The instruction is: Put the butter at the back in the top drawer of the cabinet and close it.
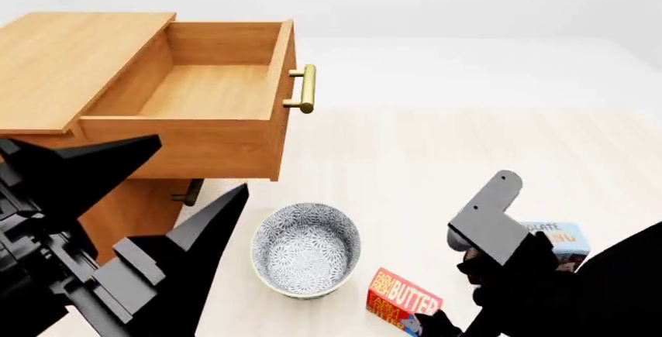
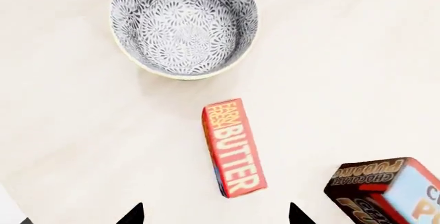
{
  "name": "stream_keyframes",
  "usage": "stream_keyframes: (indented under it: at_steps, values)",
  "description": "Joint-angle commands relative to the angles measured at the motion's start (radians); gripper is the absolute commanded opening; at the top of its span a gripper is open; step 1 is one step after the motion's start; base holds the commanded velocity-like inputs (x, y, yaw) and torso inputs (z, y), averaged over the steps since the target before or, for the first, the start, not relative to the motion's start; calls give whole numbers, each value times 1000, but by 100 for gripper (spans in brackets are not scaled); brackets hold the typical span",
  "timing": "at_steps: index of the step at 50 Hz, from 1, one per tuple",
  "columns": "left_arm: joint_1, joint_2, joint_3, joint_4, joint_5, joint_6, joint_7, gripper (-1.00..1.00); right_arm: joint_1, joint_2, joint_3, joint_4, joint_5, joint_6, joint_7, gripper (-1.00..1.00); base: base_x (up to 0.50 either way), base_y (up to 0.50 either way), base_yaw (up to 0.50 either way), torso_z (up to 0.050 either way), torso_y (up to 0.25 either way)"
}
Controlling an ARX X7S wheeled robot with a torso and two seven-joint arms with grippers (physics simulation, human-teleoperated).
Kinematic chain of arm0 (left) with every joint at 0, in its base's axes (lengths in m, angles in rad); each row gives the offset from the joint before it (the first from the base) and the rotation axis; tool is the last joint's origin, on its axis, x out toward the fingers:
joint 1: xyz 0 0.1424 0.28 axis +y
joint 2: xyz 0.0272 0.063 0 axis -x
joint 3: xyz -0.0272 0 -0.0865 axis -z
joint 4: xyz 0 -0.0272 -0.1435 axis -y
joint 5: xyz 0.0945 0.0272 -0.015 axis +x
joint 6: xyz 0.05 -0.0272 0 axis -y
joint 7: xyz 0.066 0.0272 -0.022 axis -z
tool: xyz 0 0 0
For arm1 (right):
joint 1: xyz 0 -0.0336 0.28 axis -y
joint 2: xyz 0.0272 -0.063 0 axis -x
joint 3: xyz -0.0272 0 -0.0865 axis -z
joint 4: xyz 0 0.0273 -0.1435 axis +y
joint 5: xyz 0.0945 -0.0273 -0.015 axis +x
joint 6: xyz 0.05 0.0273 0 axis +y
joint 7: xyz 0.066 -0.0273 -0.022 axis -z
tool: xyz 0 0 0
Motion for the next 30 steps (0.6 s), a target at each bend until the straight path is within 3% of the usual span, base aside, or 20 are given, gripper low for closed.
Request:
stream_keyframes:
  at_steps: [1, 14, 30]
  values:
    - [36, -8, -34, 9, -3, -3, 15, 100, 314, -1, -388, 191, 106, 87, -72, 100, 0, 0, 0, 0, 0]
    - [66, -12, -64, 10, -2, -11, 32, 100, 464, -111, -645, 309, -81, 76, -303, 100, 0, 0, 0, 0, 0]
    - [85, -15, -79, 15, 2, -14, 48, 100, 504, -204, -757, 387, -260, 43, -467, 100, 0, 0, 0, 0, 0]
